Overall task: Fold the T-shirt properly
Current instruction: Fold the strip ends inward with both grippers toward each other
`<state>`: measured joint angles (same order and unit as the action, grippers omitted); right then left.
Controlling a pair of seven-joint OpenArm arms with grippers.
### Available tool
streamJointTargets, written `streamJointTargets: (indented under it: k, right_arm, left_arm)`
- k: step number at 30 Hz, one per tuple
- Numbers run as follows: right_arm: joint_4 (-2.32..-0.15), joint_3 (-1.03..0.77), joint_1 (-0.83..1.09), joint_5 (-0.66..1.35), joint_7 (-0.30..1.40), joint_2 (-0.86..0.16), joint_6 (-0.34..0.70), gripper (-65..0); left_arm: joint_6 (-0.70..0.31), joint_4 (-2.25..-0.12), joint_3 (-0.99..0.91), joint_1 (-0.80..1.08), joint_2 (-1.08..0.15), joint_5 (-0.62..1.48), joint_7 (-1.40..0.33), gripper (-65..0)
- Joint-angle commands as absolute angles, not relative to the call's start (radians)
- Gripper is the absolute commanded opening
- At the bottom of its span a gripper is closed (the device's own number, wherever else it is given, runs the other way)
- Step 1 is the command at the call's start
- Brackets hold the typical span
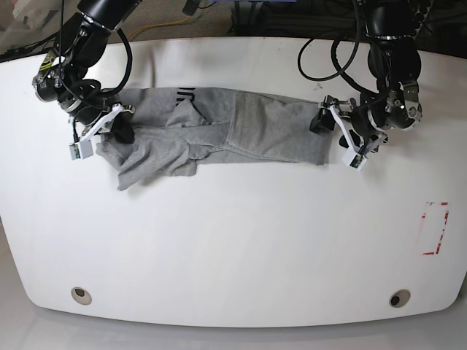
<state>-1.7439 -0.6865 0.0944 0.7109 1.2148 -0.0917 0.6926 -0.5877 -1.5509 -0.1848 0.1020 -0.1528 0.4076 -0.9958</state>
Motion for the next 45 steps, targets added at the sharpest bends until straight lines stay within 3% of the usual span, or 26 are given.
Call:
streamJointTargets:
  k: [1, 13, 21, 27, 42, 45]
  right_arm:
    - [-1.844, -0.688, 0.113, 0.737, 1.194, -0.11, 0.698, -65.0]
    - [-2.022, -0.526, 0.157, 0.739, 1.27, -0.105, 0.698, -65.0]
    - [-2.023, -0.47, 0.159, 0.934, 1.273, -0.041, 0.698, -65.0]
    - [-2.018, -0.383, 0.154, 0.931, 1.264, 0.002, 0.698, -65.0]
    - [-2.014, -0.153, 0.13, 0.564, 1.133, 0.116, 0.698, -65.0]
    - [-1.975, -0.101, 0.108, 0.504, 1.096, 0.127, 0.698, -57.5]
  left_arm:
    - [-0.582, -1.549, -0.193, 0.11, -0.136, 0.384, -1.055, -17.4]
    - [-0.582, -1.549, -0.208, 0.091, 0.013, 0.383, -1.115, -17.4]
    - [-0.582, -1.492, -0.211, 0.085, 0.025, 0.383, -1.115, -17.4]
    - [-0.582, -1.432, -0.213, 0.084, 0.025, 0.384, -1.112, -17.4]
    - [-0.582, -1.422, -0.213, 0.087, 0.027, 0.39, -1.109, -17.4]
    - [-0.582, -1.423, -0.213, 0.087, 0.027, 0.392, -1.109, -17.4]
